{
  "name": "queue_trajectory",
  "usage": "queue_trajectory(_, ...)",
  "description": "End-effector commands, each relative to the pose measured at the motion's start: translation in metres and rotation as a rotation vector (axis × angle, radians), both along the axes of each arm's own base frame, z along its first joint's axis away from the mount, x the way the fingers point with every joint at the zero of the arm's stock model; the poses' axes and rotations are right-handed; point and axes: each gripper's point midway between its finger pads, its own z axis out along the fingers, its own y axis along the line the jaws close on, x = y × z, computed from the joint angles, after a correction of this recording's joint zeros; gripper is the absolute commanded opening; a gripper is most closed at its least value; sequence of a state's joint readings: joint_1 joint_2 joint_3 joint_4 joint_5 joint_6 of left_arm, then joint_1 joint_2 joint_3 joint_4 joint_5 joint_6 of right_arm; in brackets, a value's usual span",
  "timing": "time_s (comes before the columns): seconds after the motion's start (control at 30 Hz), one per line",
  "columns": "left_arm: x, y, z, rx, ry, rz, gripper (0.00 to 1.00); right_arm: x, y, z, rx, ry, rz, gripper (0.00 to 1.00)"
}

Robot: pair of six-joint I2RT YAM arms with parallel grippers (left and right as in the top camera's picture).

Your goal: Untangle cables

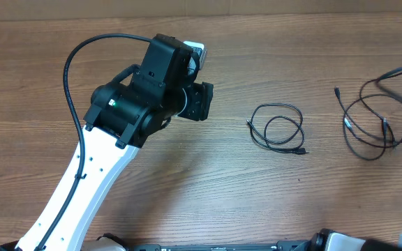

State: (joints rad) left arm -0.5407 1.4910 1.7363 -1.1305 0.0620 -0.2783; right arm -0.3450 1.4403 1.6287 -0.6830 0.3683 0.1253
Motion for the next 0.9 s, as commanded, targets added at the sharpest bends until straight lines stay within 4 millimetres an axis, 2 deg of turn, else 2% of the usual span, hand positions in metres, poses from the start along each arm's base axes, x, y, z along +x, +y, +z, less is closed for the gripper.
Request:
queue_trajectory(0.0, 0.003, 0.006, -0.004, 0.035, 0.001, 0.012, 0.64, 0.008, -0.015, -0.042, 0.216, 0.005, -0.001, 0.04)
queue_trajectory(0.1, 0.001, 0.007, -0.005, 0.039, 0.008, 0.012, 0.62, 0.001, -0.038, -0.084, 0.301, 0.091, -0.091, 0.04)
queue_trajectory(0.17, 0.001, 0.007, -0.005, 0.041, 0.009, 0.012, 0.62, -0.004, -0.050, -0.104, 0.347, 0.127, -0.140, 0.04)
queue_trajectory(0.27, 0.001, 0.007, -0.005, 0.040, 0.009, 0.012, 0.62, -0.009, -0.062, -0.125, 0.395, 0.155, -0.194, 0.04)
queue_trajectory(0.3, 0.001, 0.007, -0.005, 0.040, 0.009, 0.012, 0.62, -0.010, -0.065, -0.129, 0.404, 0.158, -0.206, 0.07)
queue_trajectory(0.33, 0.001, 0.007, -0.005, 0.040, 0.009, 0.012, 0.62, -0.009, -0.068, -0.132, 0.412, 0.159, -0.210, 0.32)
queue_trajectory(0.37, 0.001, 0.007, -0.005, 0.040, 0.009, 0.012, 0.62, -0.008, -0.068, -0.133, 0.417, 0.155, -0.203, 0.51)
queue_trajectory(0.43, 0.001, 0.007, -0.005, 0.040, 0.009, 0.012, 0.63, -0.001, -0.064, -0.130, 0.430, 0.130, -0.169, 0.76)
queue_trajectory(0.47, 0.001, 0.007, -0.005, 0.040, 0.009, 0.012, 0.64, 0.006, -0.058, -0.126, 0.447, 0.109, -0.121, 0.88)
queue_trajectory(0.5, 0.001, 0.007, -0.005, 0.040, 0.009, 0.012, 0.65, 0.014, -0.050, -0.123, 0.463, 0.093, -0.060, 0.94)
queue_trajectory(0.53, 0.001, 0.007, -0.005, 0.040, 0.009, 0.012, 0.65, 0.030, -0.029, -0.114, 0.477, 0.072, 0.091, 1.00)
queue_trajectory(0.57, 0.001, 0.007, -0.005, 0.041, 0.009, 0.012, 0.66, 0.036, -0.017, -0.109, 0.483, 0.062, 0.163, 1.00)
queue_trajectory(0.6, 0.001, 0.007, -0.005, 0.041, 0.009, 0.012, 0.66, 0.044, 0.004, -0.101, 0.485, 0.053, 0.280, 1.00)
queue_trajectory(0.7, 0.001, 0.007, -0.005, 0.041, 0.009, 0.012, 0.66, 0.048, 0.047, -0.093, 0.480, 0.084, 0.449, 1.00)
queue_trajectory(0.77, 0.001, 0.007, -0.005, 0.041, 0.009, 0.012, 0.66, 0.043, 0.069, -0.097, 0.507, 0.126, 0.488, 1.00)
queue_trajectory(0.87, 0.001, 0.007, -0.005, 0.041, 0.009, 0.012, 0.66, 0.027, 0.112, -0.118, 0.589, 0.260, 0.535, 1.00)
